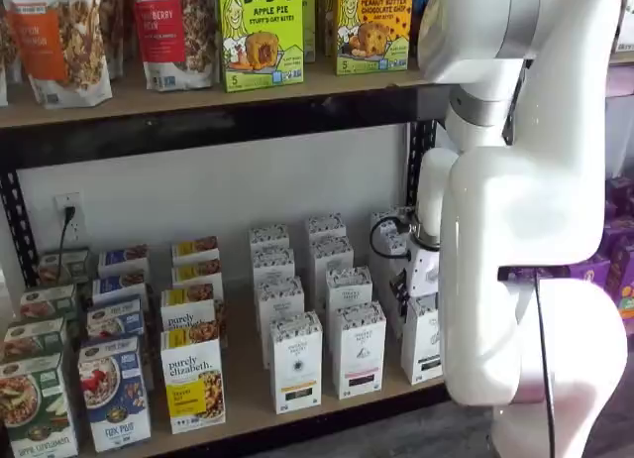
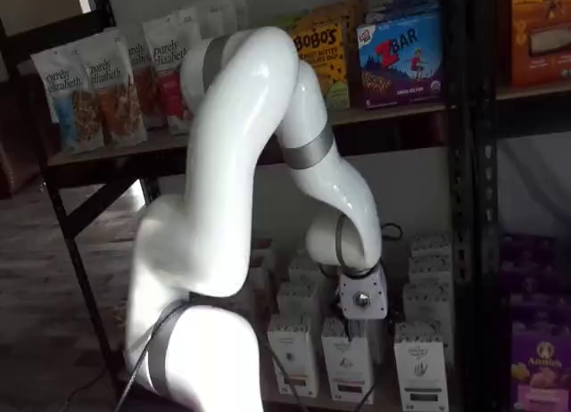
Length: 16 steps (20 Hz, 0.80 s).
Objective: Pick up the white box with a green strip in the middle, on the bottom shelf, the sixth box from the left
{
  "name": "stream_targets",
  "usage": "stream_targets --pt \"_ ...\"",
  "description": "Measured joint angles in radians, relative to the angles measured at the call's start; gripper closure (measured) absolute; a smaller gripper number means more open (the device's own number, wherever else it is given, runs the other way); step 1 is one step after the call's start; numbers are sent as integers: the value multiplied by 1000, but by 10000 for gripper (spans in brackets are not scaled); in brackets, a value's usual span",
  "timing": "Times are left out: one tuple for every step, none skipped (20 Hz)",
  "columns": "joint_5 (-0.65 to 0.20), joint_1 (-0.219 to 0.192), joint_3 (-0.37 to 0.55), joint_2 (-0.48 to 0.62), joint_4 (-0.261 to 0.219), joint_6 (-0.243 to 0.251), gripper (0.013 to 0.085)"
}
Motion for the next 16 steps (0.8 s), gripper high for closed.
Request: stream_targets --pt "10 -5 -24 16 -12 7 130" --pt "17 -9 -46 31 -21 12 130" --pt "24 -12 -70 47 -19 6 130" --pt "35 -16 -102 68 -11 -6 130" --pt "48 -22 -137 90 -7 -15 130" --pt "60 -29 -173 113 -7 -23 130" --pt "71 -34 -196 128 -5 -29 130" --pt "87 -41 -228 148 -7 -34 130" --pt "98 -46 -248 162 -6 -41 130" --pt "111 -53 -274 179 1 -54 130" --pt "118 -57 -289 190 7 -64 130" --pt "125 -61 -306 203 15 -76 130" --pt "128 -66 -321 214 23 -87 130" --pt "128 -69 -329 221 30 -97 130" --pt "126 -73 -339 231 35 -106 130" --pt "126 -76 -348 238 40 -113 130"
